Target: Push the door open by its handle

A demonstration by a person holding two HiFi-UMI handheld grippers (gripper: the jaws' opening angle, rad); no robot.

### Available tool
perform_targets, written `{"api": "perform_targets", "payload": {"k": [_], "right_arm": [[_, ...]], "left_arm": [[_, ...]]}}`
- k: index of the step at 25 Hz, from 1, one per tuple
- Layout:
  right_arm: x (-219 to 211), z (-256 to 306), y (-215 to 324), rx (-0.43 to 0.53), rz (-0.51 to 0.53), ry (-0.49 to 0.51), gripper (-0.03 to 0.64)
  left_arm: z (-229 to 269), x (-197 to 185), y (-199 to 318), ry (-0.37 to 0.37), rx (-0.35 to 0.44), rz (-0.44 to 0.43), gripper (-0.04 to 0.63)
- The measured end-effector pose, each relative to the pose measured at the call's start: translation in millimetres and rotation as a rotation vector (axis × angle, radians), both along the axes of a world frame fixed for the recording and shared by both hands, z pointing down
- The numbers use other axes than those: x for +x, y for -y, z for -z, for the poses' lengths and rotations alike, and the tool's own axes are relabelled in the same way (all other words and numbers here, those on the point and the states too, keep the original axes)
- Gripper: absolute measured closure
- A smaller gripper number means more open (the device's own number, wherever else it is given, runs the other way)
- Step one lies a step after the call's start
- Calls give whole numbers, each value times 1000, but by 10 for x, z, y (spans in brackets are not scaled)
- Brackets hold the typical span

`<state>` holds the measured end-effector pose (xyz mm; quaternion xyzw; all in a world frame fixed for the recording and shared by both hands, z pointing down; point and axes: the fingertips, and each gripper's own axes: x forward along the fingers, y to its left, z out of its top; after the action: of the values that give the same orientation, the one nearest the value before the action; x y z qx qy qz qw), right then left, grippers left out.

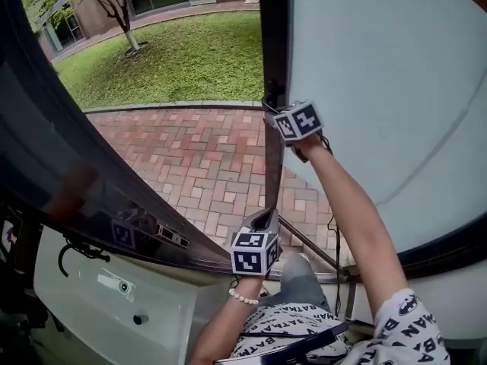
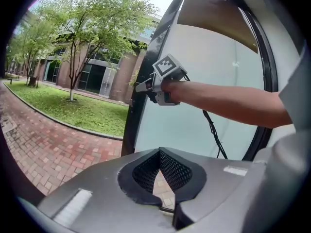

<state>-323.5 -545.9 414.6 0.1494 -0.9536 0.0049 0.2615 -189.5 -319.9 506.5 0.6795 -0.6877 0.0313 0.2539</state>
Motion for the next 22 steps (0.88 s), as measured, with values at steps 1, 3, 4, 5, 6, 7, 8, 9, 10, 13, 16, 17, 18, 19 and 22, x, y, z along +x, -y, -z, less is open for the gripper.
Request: {"api": "perform_targets", "payload": {"k": [1,3,4,5,6,7,8,9,10,13,16,17,18,19,22], "right_arm": [[25,39,130,0,-21,-2,554],[69,80,384,8,-61,-6,554],[84,84,501,11,-79,-5,554],[98,77,609,12,-97,-4,555],[116,63,710,13,-113,-2,554],[140,50,807,15,-128,-1,555],[171,44,904,17,-142,2,555],[208,44,1005,18,-155,7,555],[249,45,1109,17,-167,13,555],[370,11,1414,19,-198,22,555],[440,3,1669,27,-226,21,555],[465,12,1746,28,-234,20,555],[492,29,1830,29,-244,19,555],[525,47,1924,30,-255,16,555],[662,74,2235,25,-290,7,555]], "left_arm": [[30,2,51,-1,-4,-6,603],[39,-10,164,-2,-12,-15,603],[19,-25,217,-3,-15,-19,603],[-9,-43,266,-3,-18,-24,603],[-39,-63,313,-2,-20,-27,603],[-67,-82,362,-1,-22,-30,603],[-89,-101,418,-1,-24,-33,603],[-107,-119,483,0,-27,-34,603],[-122,-135,557,0,-29,-36,603],[-168,-176,791,-4,-32,-44,603],[-166,-190,985,-16,-29,-62,603],[-151,-189,1043,-17,-27,-68,603],[-132,-190,1109,-19,-26,-73,603],[-110,-186,1184,-22,-26,-79,603],[-73,-139,1438,-29,-28,-102,603]]}}
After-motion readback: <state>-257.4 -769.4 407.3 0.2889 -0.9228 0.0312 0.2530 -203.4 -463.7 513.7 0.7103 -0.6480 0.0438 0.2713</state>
